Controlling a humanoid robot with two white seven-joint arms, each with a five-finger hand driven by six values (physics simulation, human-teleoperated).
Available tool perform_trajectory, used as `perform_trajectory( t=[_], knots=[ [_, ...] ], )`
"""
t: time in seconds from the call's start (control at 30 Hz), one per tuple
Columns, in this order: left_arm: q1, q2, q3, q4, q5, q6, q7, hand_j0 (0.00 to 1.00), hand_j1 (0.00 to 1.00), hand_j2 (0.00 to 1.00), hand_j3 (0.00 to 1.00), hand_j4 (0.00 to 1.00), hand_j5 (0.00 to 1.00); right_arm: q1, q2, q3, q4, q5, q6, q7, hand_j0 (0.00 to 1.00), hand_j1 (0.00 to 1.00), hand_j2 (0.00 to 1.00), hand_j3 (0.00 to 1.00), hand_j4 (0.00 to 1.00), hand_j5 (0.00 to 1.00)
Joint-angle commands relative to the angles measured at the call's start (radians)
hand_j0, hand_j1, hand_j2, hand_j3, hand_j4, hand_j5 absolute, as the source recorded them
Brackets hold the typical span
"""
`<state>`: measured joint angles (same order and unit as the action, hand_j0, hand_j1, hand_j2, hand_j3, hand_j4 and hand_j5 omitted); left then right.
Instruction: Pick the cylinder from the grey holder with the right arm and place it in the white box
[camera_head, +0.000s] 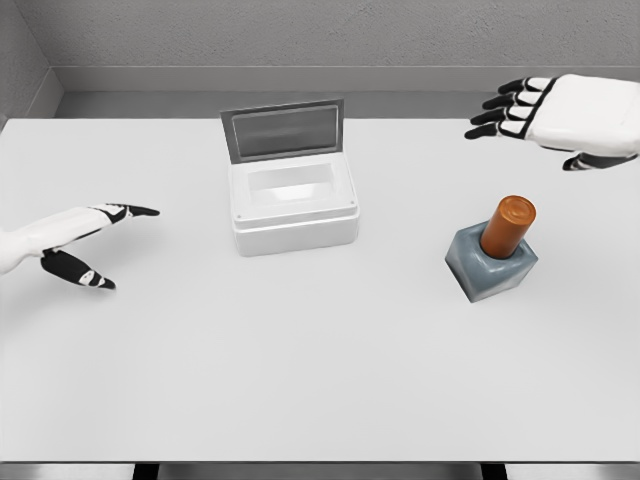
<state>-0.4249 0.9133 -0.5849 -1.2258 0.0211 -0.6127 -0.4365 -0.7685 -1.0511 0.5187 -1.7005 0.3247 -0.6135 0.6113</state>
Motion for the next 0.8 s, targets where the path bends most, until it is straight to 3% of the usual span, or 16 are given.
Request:
perform_trajectory(
  t=[0.0, 0.13, 0.17, 0.2, 0.23, 0.3, 0.33, 0.37, 0.47, 0.5, 0.63, 0.7, 0.77],
  knots=[
    [0.0, 0.01, 0.003, 0.003, 0.013, 0.002, 0.004, 1.0, 1.0, 1.0, 1.0, 1.0, 1.0, 0.0, 0.0, 0.003, -0.008, -0.003, 0.003, 0.0, 1.0, 1.0, 1.0, 1.0, 1.0, 1.0],
    [-0.006, 0.021, 0.002, 0.029, 0.023, 0.002, 0.007, 1.0, 1.0, 1.0, 1.0, 1.0, 1.0, 0.005, -0.003, 0.009, -0.002, -0.004, 0.003, 0.0, 1.0, 1.0, 1.0, 1.0, 1.0, 1.0],
    [-0.005, 0.028, -0.004, 0.046, 0.082, 0.002, 0.009, 1.0, 1.0, 1.0, 1.0, 1.0, 1.0, 0.002, -0.018, -0.008, 0.016, -0.006, 0.003, 0.0, 1.0, 1.0, 1.0, 1.0, 1.0, 1.0],
    [-0.006, 0.053, -0.059, 0.049, 0.154, 0.002, 0.015, 1.0, 1.0, 1.0, 1.0, 1.0, 1.0, 0.011, -0.027, 0.0, 0.018, -0.009, 0.003, 0.0, 1.0, 1.0, 1.0, 1.0, 1.0, 1.0],
    [-0.028, 0.061, -0.173, 0.042, 0.243, 0.002, 0.05, 1.0, 1.0, 1.0, 1.0, 1.0, 1.0, 0.018, -0.046, 0.0, 0.018, -0.006, 0.003, 0.0, 1.0, 1.0, 1.0, 1.0, 1.0, 1.0],
    [-0.158, 0.102, -0.409, 0.039, 0.405, 0.002, 0.234, 1.0, 1.0, 1.0, 1.0, 1.0, 1.0, 0.02, -0.064, 0.0, 0.015, -0.004, 0.003, 0.0, 1.0, 1.0, 1.0, 1.0, 1.0, 1.0],
    [-0.189, 0.159, -0.506, 0.015, 0.433, 0.002, 0.315, 1.0, 1.0, 1.0, 1.0, 1.0, 1.0, 0.02, -0.064, 0.003, 0.005, -0.004, 0.003, 0.0, 1.0, 1.0, 1.0, 1.0, 1.0, 1.0],
    [-0.195, 0.168, -0.556, 0.012, 0.433, 0.002, 0.36, 1.0, 1.0, 1.0, 1.0, 1.0, 1.0, 0.02, -0.064, 0.024, -0.007, -0.004, 0.003, 0.0, 1.0, 1.0, 1.0, 1.0, 1.0, 1.0],
    [-0.204, 0.16, -0.595, 0.015, 0.427, 0.002, 0.357, 1.0, 1.0, 1.0, 1.0, 1.0, 1.0, 0.018, -0.064, 0.069, -0.048, -0.004, 0.003, 0.0, 1.0, 1.0, 1.0, 1.0, 1.0, 1.0],
    [-0.232, 0.154, -0.622, 0.014, 0.428, 0.002, 0.357, 1.0, 1.0, 1.0, 1.0, 1.0, 1.0, 0.018, -0.063, 0.084, -0.054, -0.004, 0.003, 0.0, 1.0, 1.0, 1.0, 1.0, 1.0, 1.0],
    [-0.252, 0.151, -0.627, -0.009, 0.434, 0.002, 0.364, 1.0, 1.0, 1.0, 1.0, 1.0, 1.0, 0.018, -0.061, 0.136, -0.057, -0.003, 0.003, 0.0, 1.0, 1.0, 1.0, 1.0, 1.0, 1.0],
    [-0.25, 0.162, -0.627, -0.008, 0.442, 0.002, 0.447, 1.0, 1.0, 1.0, 1.0, 1.0, 1.0, 0.018, -0.061, 0.161, -0.057, -0.003, 0.003, 0.0, 1.0, 1.0, 1.0, 1.0, 1.0, 1.0],
    [-0.25, 0.165, -0.627, -0.004, 0.444, 0.002, 0.458, 1.0, 1.0, 1.0, 1.0, 1.0, 1.0, 0.018, -0.059, 0.181, -0.057, -0.001, 0.003, 0.0, 1.0, 1.0, 1.0, 1.0, 1.0, 1.0]
  ],
)
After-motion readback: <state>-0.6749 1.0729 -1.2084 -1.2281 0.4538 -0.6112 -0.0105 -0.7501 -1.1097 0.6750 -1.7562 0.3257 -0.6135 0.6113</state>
